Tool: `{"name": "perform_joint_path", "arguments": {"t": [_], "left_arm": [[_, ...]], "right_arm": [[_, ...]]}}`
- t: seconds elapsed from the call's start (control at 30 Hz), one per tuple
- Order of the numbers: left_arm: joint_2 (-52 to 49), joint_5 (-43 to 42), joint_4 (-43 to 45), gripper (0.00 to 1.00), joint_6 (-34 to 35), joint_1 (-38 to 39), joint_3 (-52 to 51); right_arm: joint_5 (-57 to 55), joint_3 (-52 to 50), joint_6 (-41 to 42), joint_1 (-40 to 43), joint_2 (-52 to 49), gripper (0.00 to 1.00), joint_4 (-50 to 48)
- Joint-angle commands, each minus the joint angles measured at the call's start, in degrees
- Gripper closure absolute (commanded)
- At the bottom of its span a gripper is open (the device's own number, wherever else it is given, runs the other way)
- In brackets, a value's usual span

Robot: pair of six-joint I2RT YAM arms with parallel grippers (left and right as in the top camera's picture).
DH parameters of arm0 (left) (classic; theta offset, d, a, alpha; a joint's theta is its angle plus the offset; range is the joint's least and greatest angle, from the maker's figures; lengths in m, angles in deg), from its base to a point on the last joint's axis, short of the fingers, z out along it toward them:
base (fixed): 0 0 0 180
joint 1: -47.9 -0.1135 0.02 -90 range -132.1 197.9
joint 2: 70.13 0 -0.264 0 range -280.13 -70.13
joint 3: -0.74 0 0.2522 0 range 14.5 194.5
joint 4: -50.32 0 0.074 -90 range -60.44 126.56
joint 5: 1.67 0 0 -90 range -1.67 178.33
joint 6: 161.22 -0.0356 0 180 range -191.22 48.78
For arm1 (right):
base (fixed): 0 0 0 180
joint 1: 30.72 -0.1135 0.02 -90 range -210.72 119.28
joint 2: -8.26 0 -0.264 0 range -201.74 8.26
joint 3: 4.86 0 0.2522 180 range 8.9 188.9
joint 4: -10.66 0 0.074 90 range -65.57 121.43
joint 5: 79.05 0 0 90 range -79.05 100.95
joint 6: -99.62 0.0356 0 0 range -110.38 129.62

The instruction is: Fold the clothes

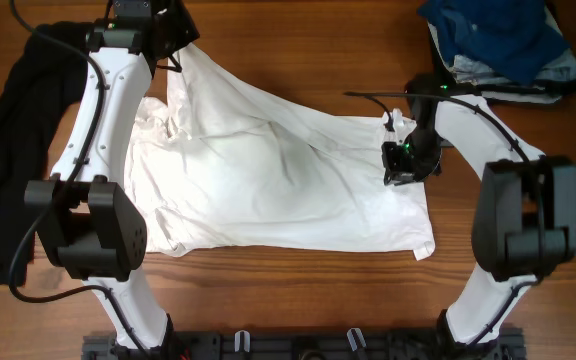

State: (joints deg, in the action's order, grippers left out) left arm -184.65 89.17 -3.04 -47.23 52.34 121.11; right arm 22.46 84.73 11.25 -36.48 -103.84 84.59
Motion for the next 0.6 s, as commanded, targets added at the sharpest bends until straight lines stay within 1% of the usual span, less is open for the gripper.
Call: {"name": "perform_joint_path", "arguments": {"t": [0.0,0.03,0.07,0.3,0.37,0.43,0.47,0.53,0.57], "left_arm": [[0.39,1.25,0.20,0.96,-1.31,-0.07,0.39],[0.39,1.25,0.20,0.96,-1.31,-0.07,0.39],[0.39,1.25,0.17,0.96,-1.31,-0.07,0.39],[0.39,1.25,-0.17,0.96,-1.33,-0.07,0.39],[0.39,1.64,-0.57,0.96,-1.31,-0.07,0.39],[0.39,1.70,-0.94,0.96,-1.33,-0.07,0.39],[0.39,1.70,-1.05,0.96,-1.31,-0.07,0.39],[0.39,1.68,-1.31,0.96,-1.33,-0.07,0.39],[0.39,1.68,-1.46,0.96,-1.33,-0.07,0.39]], "right_arm": [[-5.25,0.28,3.54,0.96,5.07,0.69,-4.55],[-5.62,0.26,3.45,1.51,4.90,0.66,-6.21],[-5.62,0.26,3.45,1.95,4.61,0.65,-7.37],[-5.55,0.22,2.93,3.21,-0.98,0.65,-14.05],[-5.60,0.22,2.84,3.21,-1.92,0.64,-14.51],[-5.60,0.22,2.23,3.21,-3.06,0.57,-14.47],[-5.57,0.22,2.01,3.21,-3.65,0.55,-14.47],[-5.29,0.22,1.92,3.21,-4.72,0.55,-13.70],[-5.07,0.22,1.97,3.21,-4.72,0.57,-13.35]]}}
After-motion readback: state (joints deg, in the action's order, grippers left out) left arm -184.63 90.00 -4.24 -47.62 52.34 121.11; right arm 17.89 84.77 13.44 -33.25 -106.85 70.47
